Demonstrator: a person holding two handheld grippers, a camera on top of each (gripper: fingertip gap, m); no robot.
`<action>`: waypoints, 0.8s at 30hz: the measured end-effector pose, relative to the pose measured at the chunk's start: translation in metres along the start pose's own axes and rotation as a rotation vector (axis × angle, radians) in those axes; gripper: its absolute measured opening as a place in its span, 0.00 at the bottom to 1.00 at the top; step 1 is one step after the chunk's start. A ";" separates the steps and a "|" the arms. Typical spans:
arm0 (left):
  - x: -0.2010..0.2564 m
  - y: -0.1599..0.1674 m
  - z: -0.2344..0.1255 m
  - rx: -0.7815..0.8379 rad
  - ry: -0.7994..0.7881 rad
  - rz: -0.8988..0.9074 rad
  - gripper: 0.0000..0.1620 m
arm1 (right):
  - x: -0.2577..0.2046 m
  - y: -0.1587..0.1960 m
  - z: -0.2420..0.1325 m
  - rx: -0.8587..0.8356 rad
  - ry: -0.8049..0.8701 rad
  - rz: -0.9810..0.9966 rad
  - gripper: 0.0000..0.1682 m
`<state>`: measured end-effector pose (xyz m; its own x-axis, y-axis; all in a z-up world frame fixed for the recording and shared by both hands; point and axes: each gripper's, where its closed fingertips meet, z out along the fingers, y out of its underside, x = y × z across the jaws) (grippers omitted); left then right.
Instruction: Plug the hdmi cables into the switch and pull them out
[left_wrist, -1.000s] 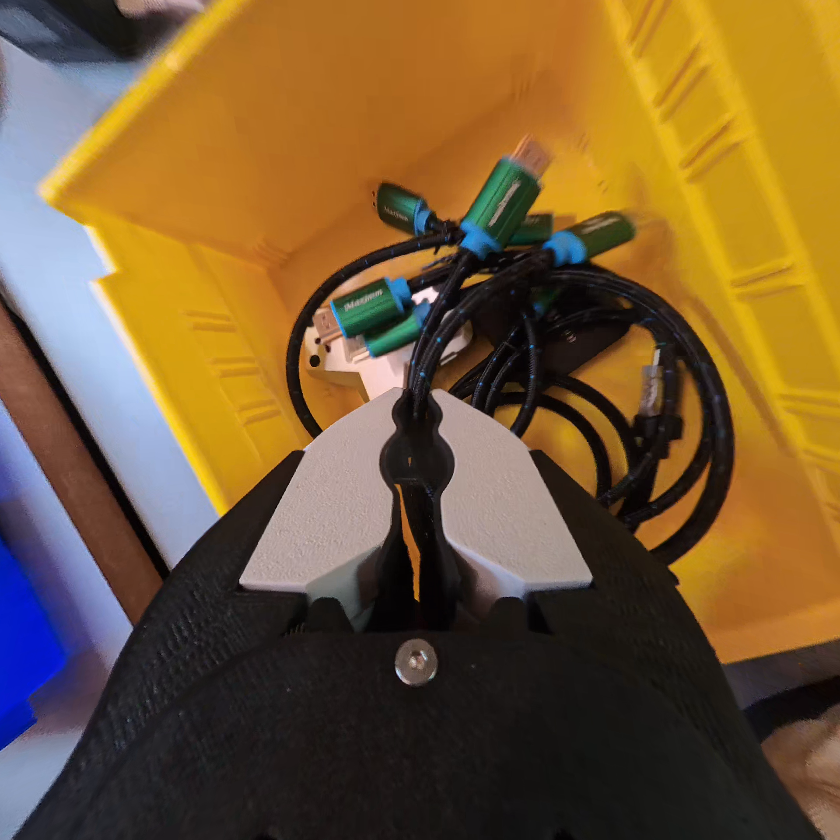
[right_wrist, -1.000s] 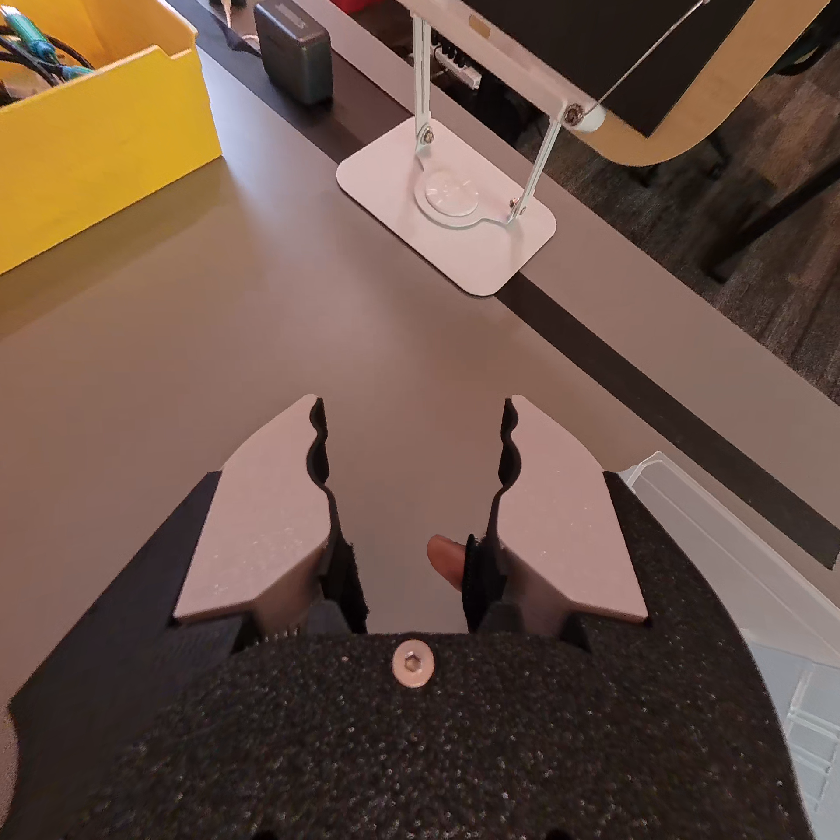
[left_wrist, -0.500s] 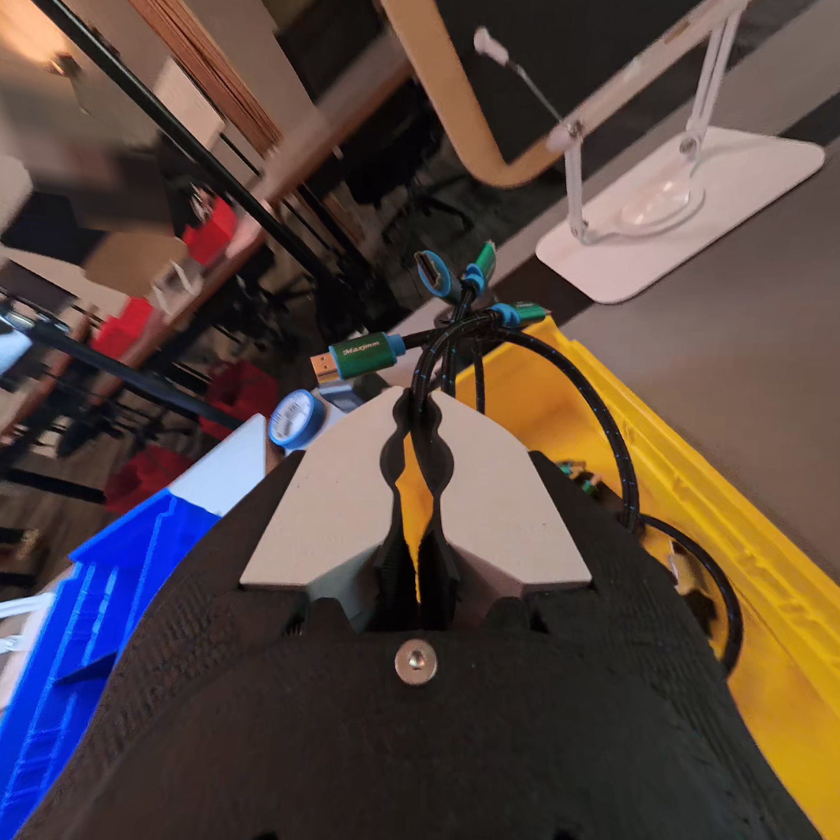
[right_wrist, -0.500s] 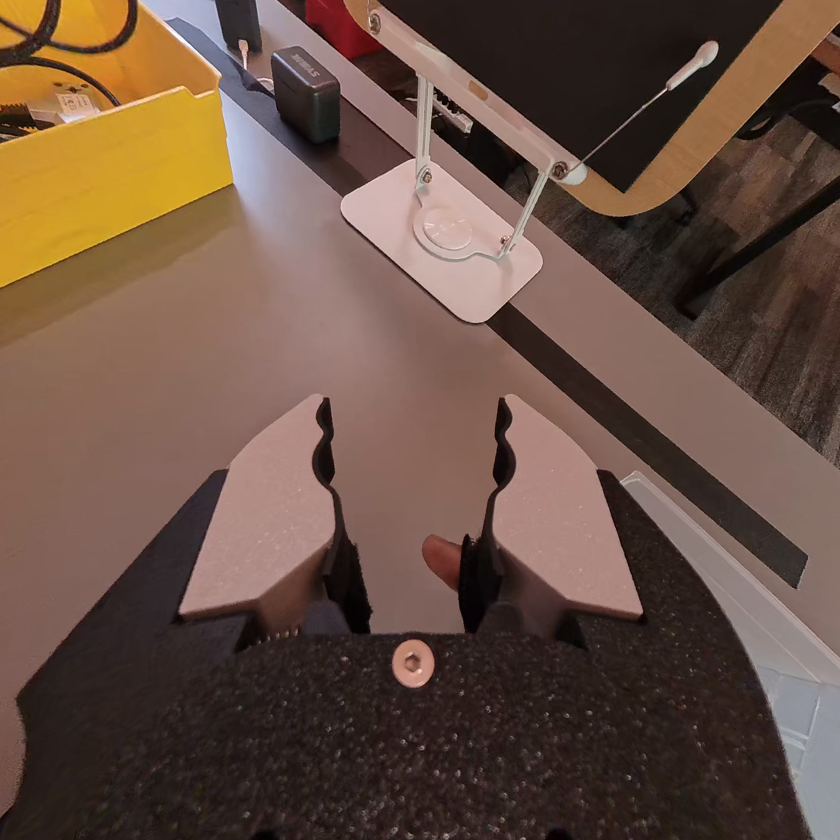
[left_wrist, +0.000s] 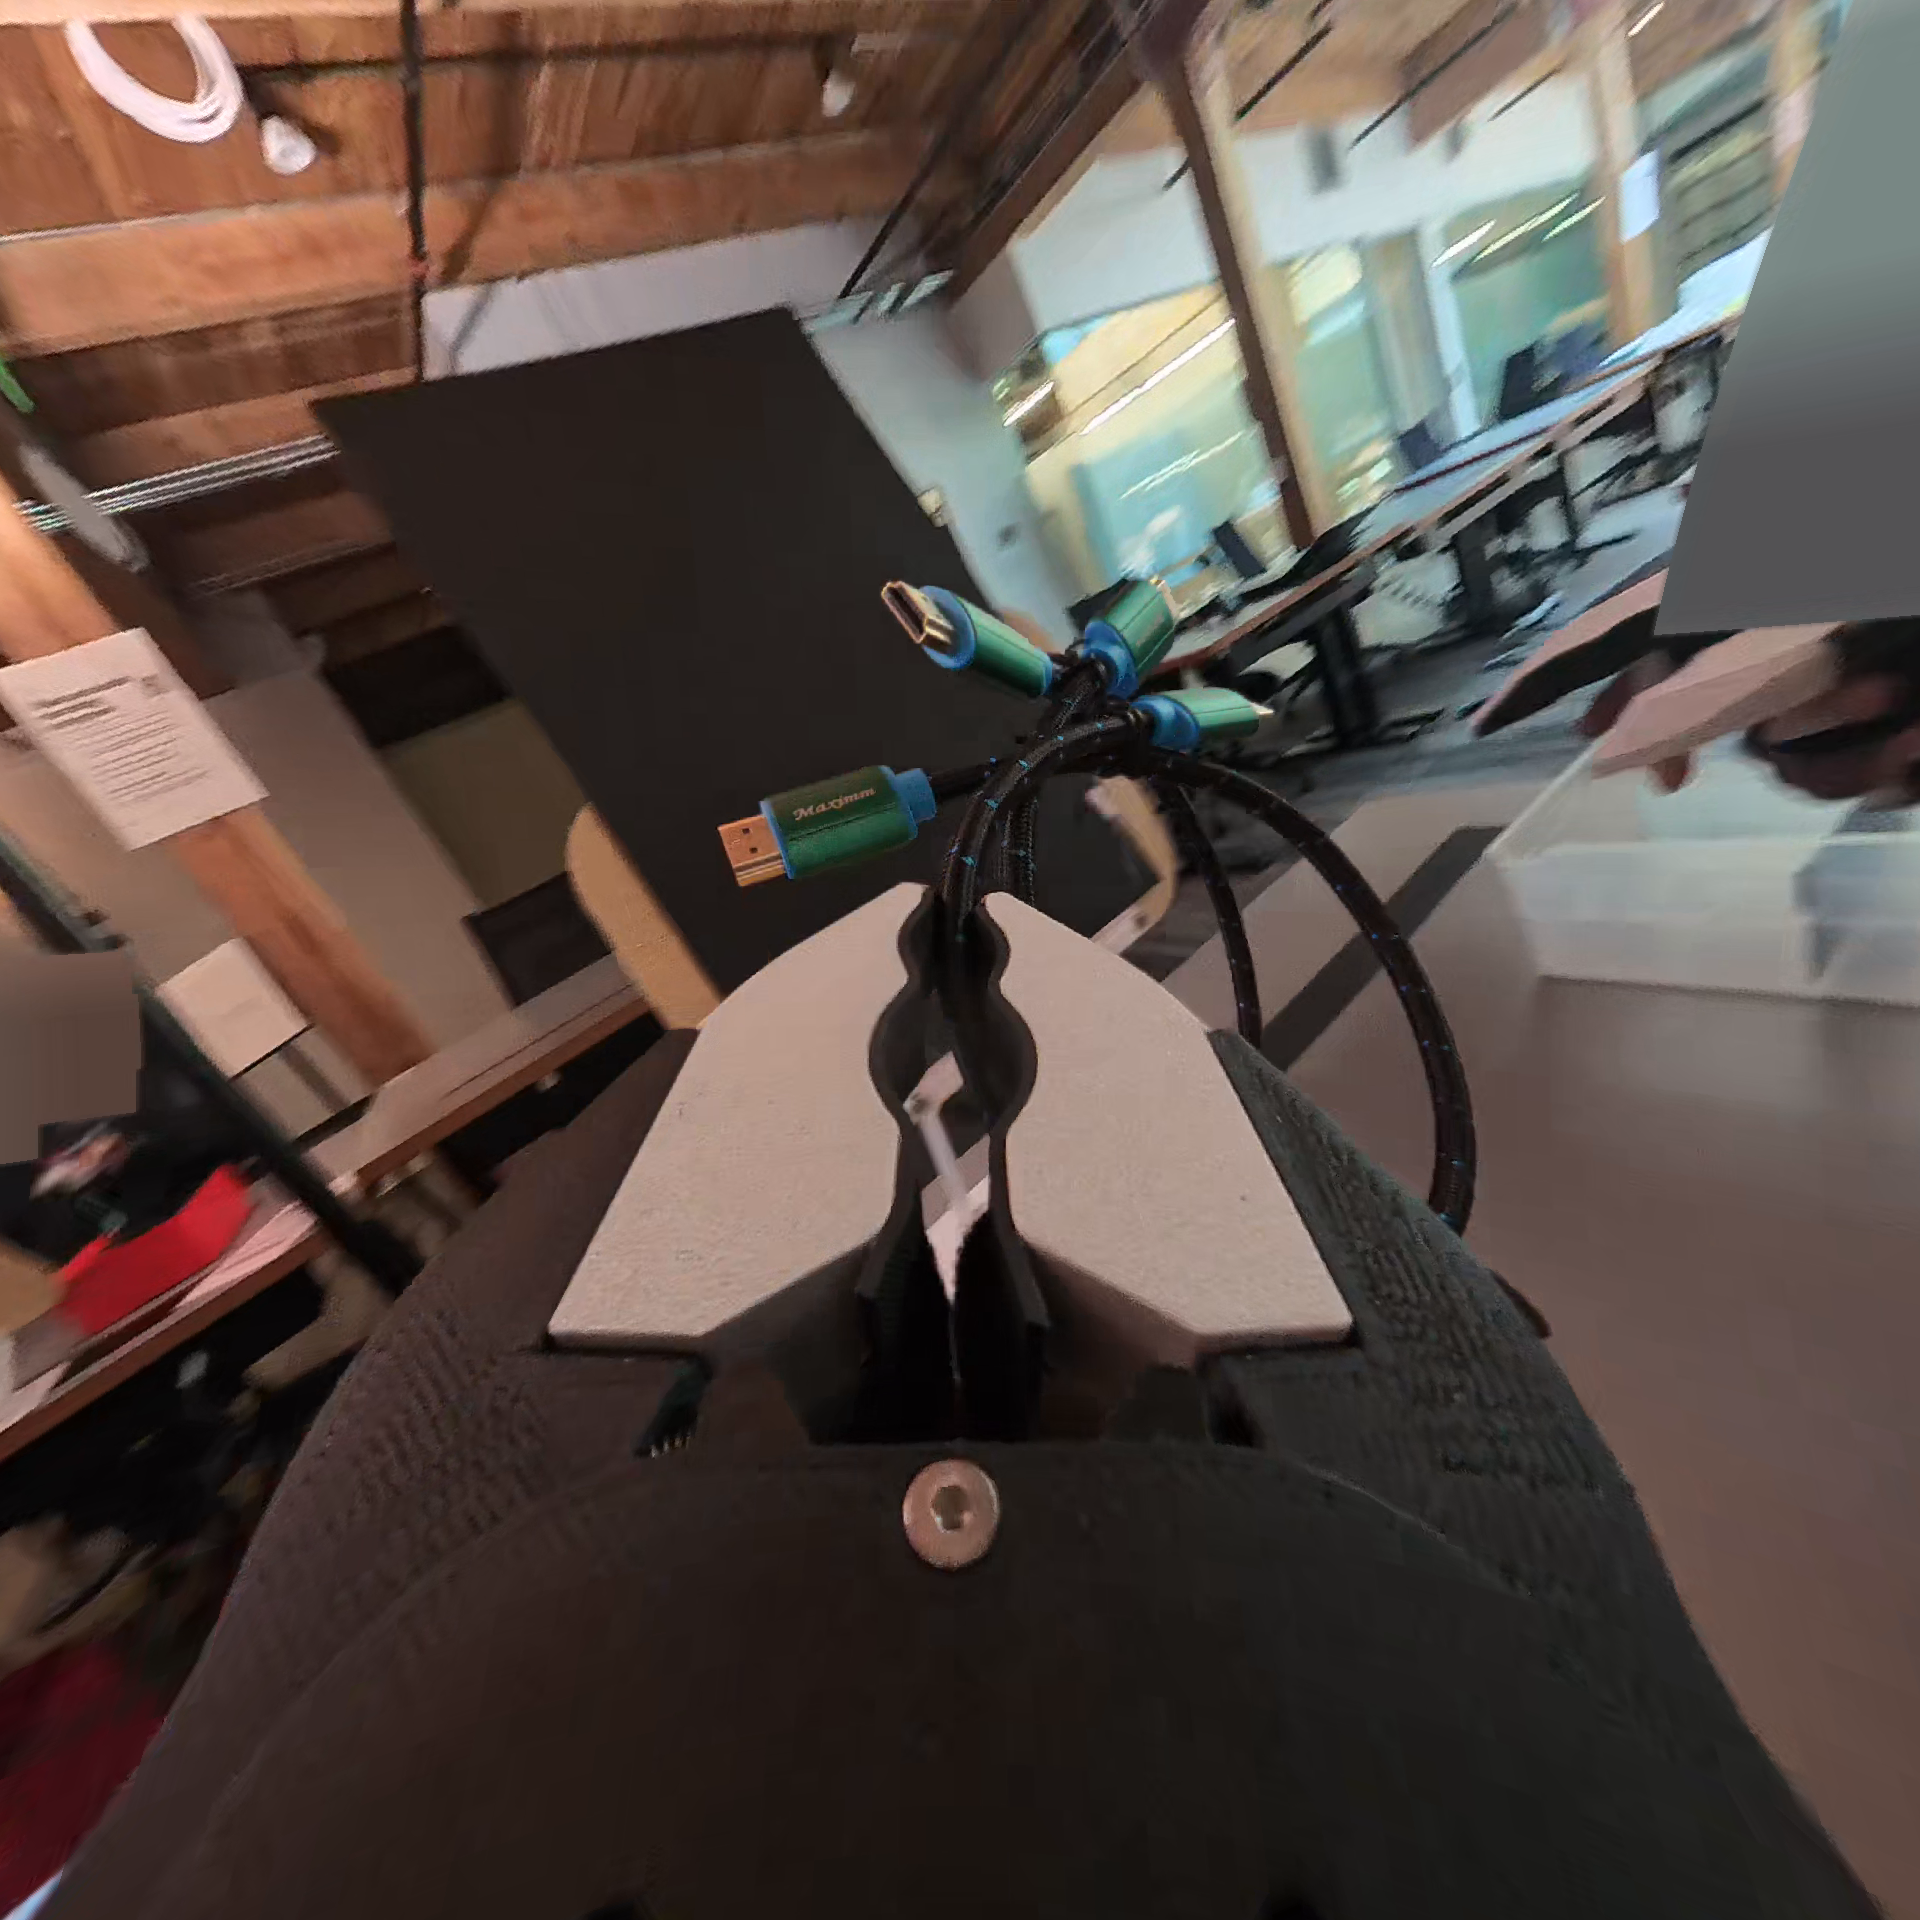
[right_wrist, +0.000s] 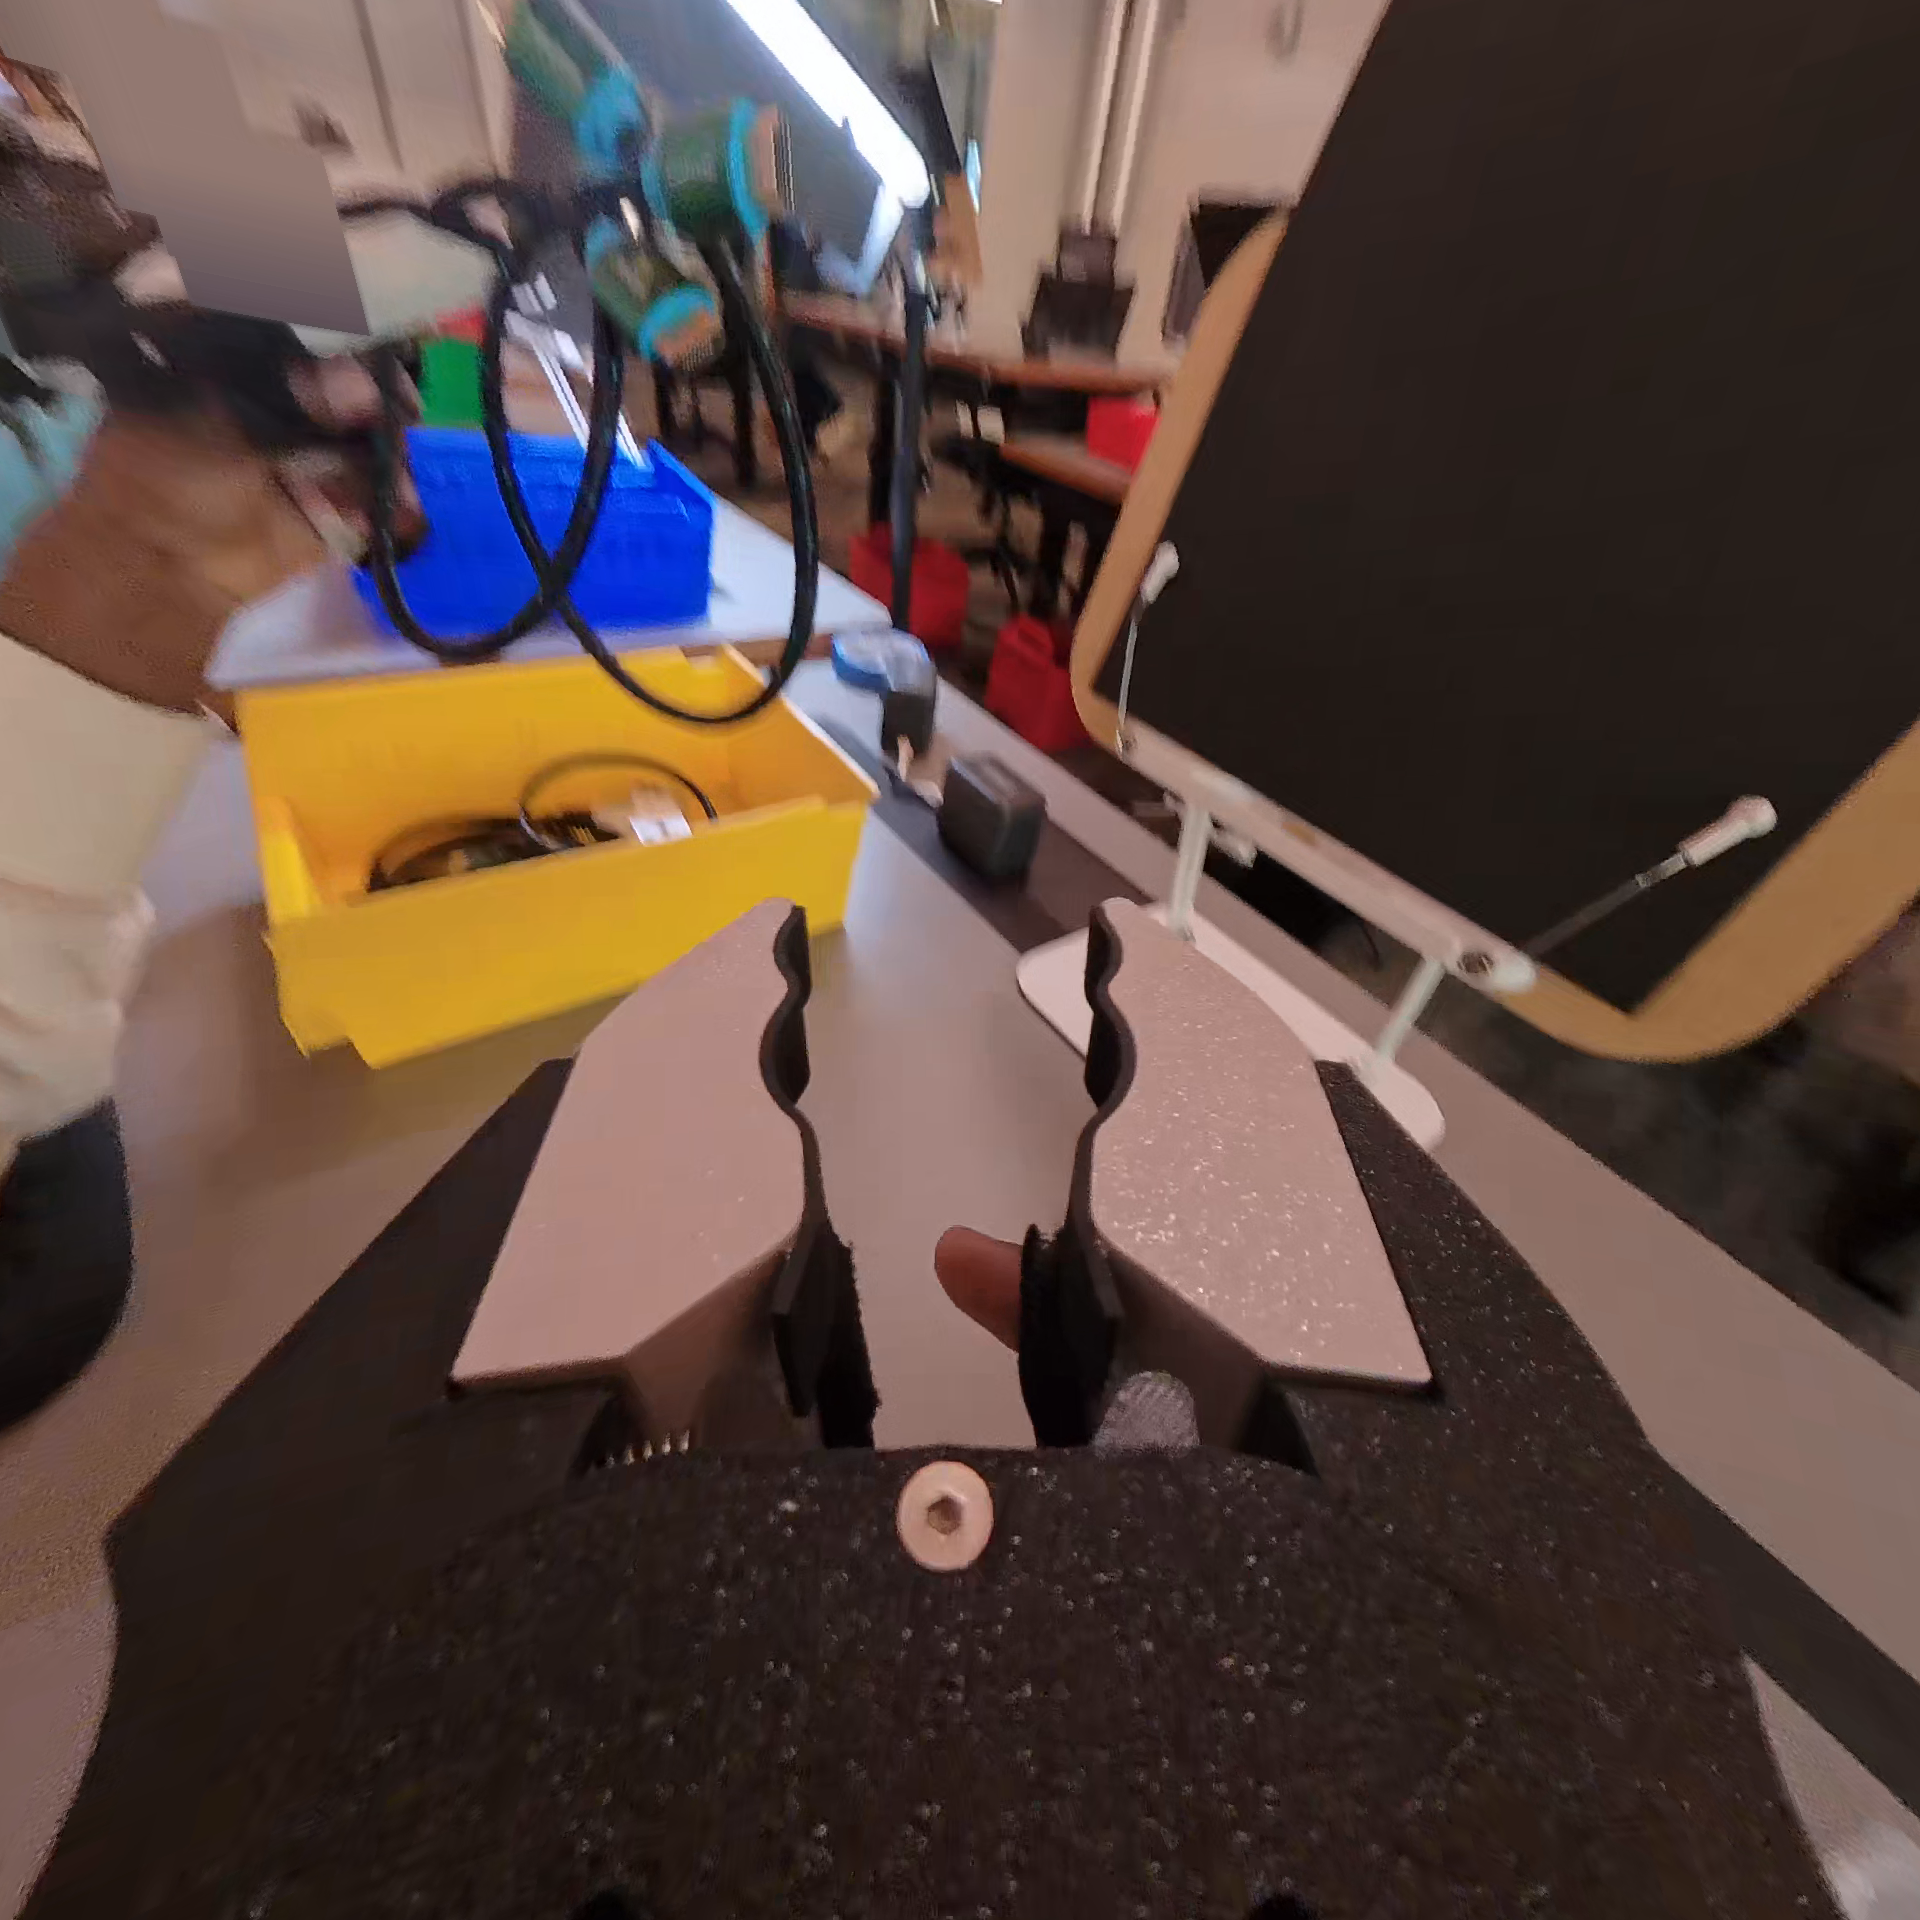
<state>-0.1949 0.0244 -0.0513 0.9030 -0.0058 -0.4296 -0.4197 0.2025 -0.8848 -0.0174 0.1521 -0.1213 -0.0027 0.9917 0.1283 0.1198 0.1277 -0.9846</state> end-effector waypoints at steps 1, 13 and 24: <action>0.009 -0.006 0.003 0.036 0.045 -0.020 0.04 | -0.004 -0.007 0.002 0.058 -0.017 0.012 0.29; 0.099 -0.041 0.034 0.204 0.418 -0.097 0.04 | -0.048 -0.050 0.000 0.359 -0.147 -0.118 0.12; 0.150 -0.046 0.051 0.208 0.514 -0.001 0.04 | -0.024 -0.072 -0.034 0.573 -0.280 0.240 0.05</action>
<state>-0.0359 0.0641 -0.0660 0.7204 -0.4728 -0.5074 -0.3445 0.3910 -0.8535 0.0077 0.1184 -0.0494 -0.3083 0.9493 -0.0616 -0.3950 -0.1866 -0.8995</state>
